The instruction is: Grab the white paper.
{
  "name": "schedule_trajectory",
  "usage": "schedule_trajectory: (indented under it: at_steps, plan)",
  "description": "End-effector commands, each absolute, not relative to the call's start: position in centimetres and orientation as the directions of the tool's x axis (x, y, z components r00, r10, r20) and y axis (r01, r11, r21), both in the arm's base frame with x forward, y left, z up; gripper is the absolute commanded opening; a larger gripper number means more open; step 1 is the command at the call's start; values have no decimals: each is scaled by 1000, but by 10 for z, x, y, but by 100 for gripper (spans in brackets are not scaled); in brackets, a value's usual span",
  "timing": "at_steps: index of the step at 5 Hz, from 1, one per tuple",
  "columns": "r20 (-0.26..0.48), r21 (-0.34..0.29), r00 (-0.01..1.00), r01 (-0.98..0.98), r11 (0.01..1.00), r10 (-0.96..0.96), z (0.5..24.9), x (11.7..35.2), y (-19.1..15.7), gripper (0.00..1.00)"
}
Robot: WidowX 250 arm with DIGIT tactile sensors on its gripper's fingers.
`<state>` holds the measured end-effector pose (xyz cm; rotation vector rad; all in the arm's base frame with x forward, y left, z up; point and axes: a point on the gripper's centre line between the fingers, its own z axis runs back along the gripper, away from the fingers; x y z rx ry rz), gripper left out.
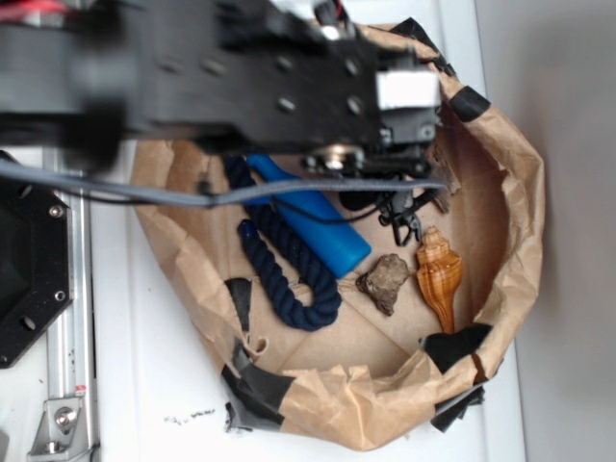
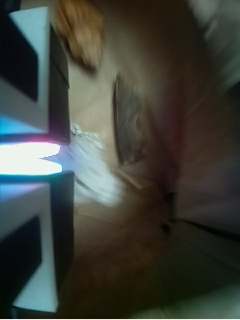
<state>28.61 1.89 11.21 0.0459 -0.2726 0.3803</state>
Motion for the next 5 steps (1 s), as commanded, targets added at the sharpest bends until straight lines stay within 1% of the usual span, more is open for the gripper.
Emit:
schedule_trajectory:
  at_steps: [1,2,3,4,5]
  plan:
    - [304,-81,923,-222,972,237,188,280,-5,0]
    - [312,-61,909,-270,961,275,174,280,0,100]
    - [323,-127,870,-351,928,373,135,284,10,100]
    - [299,-124,852,-413,902,431,88,286,17,100]
    - [262,-90,855,-440,893,448,62,289,29,100]
